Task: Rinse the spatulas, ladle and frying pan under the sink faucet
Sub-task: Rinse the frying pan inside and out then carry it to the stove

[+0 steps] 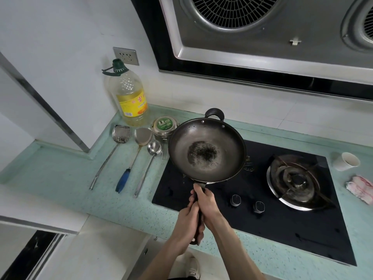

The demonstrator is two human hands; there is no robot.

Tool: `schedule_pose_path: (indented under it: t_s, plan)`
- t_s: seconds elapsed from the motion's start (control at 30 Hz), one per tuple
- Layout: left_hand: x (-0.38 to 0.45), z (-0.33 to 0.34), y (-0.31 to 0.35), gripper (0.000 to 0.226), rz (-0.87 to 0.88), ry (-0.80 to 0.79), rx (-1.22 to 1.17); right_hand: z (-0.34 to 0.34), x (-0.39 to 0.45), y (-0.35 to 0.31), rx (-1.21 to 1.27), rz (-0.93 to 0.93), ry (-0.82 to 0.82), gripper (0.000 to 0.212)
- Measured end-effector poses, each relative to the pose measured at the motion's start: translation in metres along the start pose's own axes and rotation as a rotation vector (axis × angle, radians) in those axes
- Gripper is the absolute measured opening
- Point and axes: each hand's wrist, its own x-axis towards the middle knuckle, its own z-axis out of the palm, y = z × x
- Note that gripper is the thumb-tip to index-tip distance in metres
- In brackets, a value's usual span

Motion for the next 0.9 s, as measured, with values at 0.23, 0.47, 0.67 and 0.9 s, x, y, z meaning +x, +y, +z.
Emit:
schedule_pose_path:
  t_s: [0.23,0.47,0.67,0.9]
  plan:
    - [-0.002,0.001,0.0,0.052,0.0,0.009,-0.022,-0.001,0.0,0.0,0.018,0.019,0.003,0.027]
    - [0.003,-0.004,0.001,0.046,0.052,0.047,0.097,-0.013,-0.009,-0.001,-0.161,-0.053,0.055,0.045]
    - [-0.006,-0.027,-0.011,0.04,0.327,0.278,0.693,-0.031,-0.04,0.015,-0.78,-0.382,0.28,0.045]
    - [-0.047,-0.077,-0.049,0.04,0.751,0.476,1.066,-0.038,-0.098,0.055,-1.223,-0.849,0.59,0.038]
